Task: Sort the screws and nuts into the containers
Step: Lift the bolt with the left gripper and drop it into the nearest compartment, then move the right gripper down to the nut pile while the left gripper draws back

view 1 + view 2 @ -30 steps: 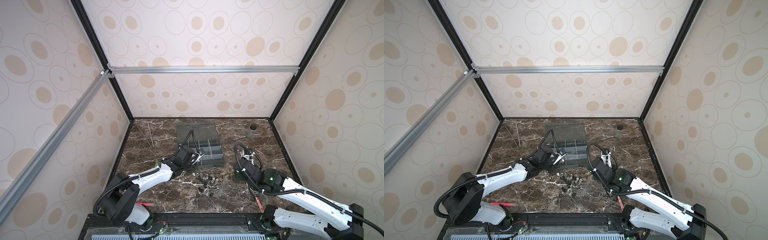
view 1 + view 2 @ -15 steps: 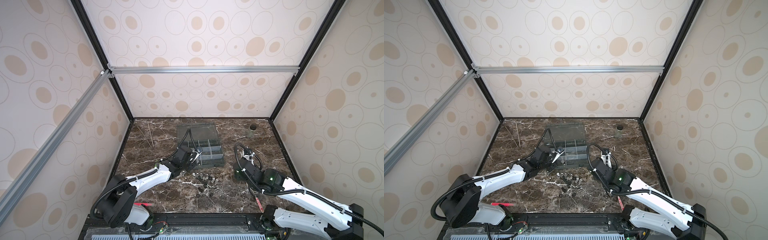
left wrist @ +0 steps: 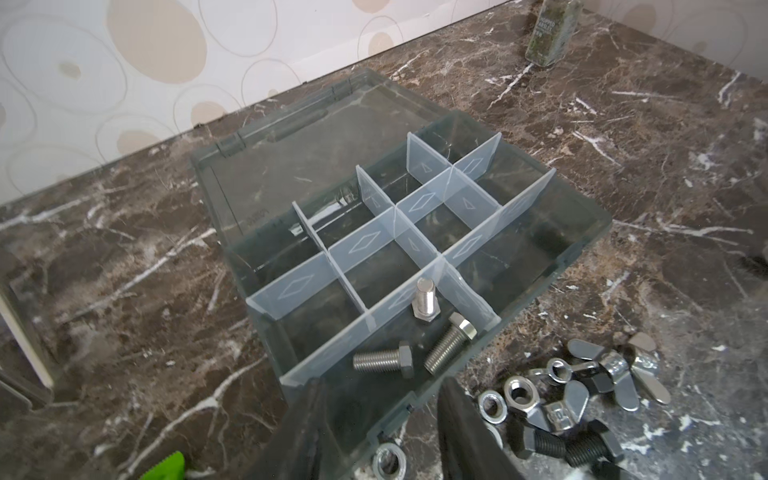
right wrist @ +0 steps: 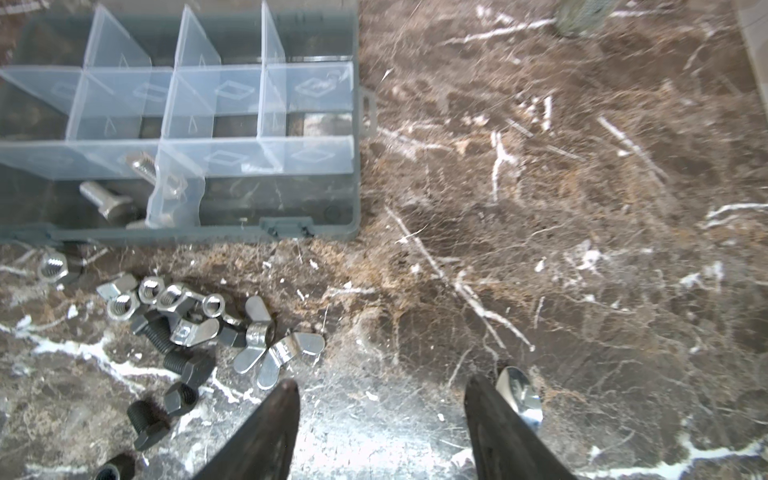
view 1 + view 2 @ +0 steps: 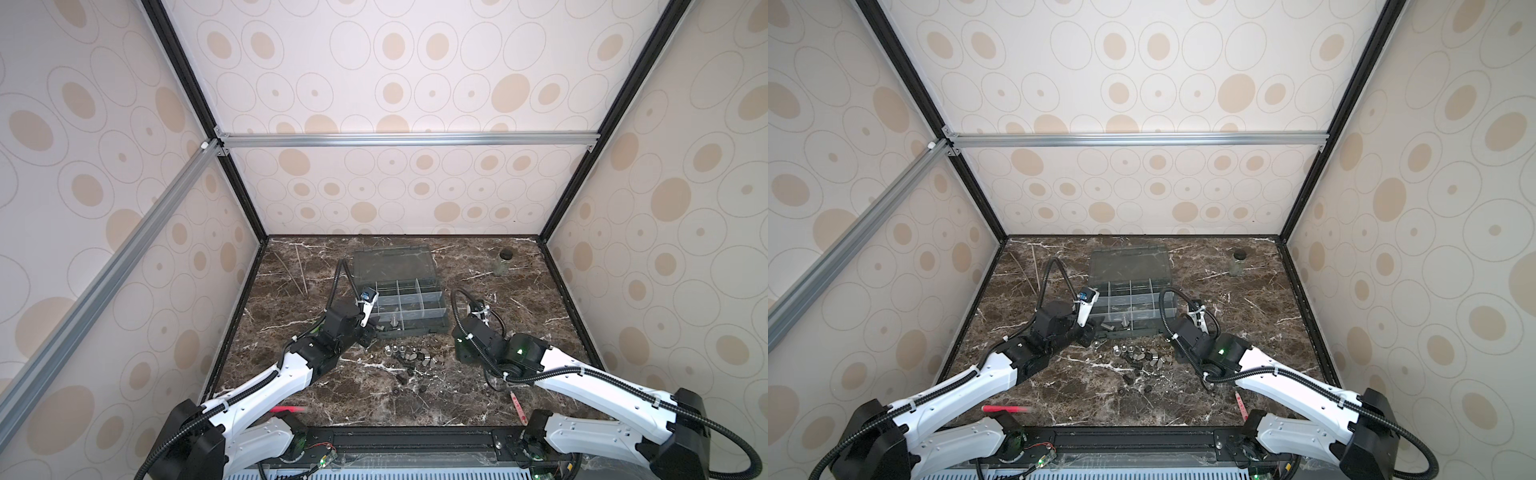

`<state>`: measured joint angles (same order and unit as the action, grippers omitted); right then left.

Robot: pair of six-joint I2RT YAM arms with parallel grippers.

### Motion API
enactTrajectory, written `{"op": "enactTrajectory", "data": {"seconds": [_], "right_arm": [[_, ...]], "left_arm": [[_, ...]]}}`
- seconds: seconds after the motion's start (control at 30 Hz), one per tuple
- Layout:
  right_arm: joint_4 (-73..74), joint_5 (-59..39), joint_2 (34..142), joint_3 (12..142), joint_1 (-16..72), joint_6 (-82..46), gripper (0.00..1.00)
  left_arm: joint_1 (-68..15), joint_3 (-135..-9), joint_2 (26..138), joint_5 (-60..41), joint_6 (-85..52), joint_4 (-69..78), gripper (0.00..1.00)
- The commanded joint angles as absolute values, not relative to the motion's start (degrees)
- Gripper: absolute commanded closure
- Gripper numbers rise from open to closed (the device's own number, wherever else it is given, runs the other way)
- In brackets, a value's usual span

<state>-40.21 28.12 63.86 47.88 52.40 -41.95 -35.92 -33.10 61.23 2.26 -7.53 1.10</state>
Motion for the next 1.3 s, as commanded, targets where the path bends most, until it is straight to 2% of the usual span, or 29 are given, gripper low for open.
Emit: {"op": "enactTrajectory", "data": {"seconds": [0.0, 0.47, 0.83, 1.27], "right_arm": [[-37.9, 24.7, 66.0, 48.4, 52.6, -41.5, 0.33], [-28.0, 16.5, 76.6, 51.3, 53.9, -38.5, 0.34], [-25.3, 12.8, 89.1, 61.2, 57.6, -34.0, 0.34], [-22.3, 8.1, 97.8, 66.2, 59.7, -32.4, 0.35]], "left_arm": [[-35.2, -31.1, 58.0, 2.4, -16.3, 0.2, 0.54], [-34.6, -25.3, 48.2, 4.7, -26.0, -3.6, 0.53], [-34.1, -22.3, 42.2, 5.0, -31.3, -5.4, 0.53], [-33.8, -19.5, 38.0, 5.6, -34.8, -4.7, 0.53]]}}
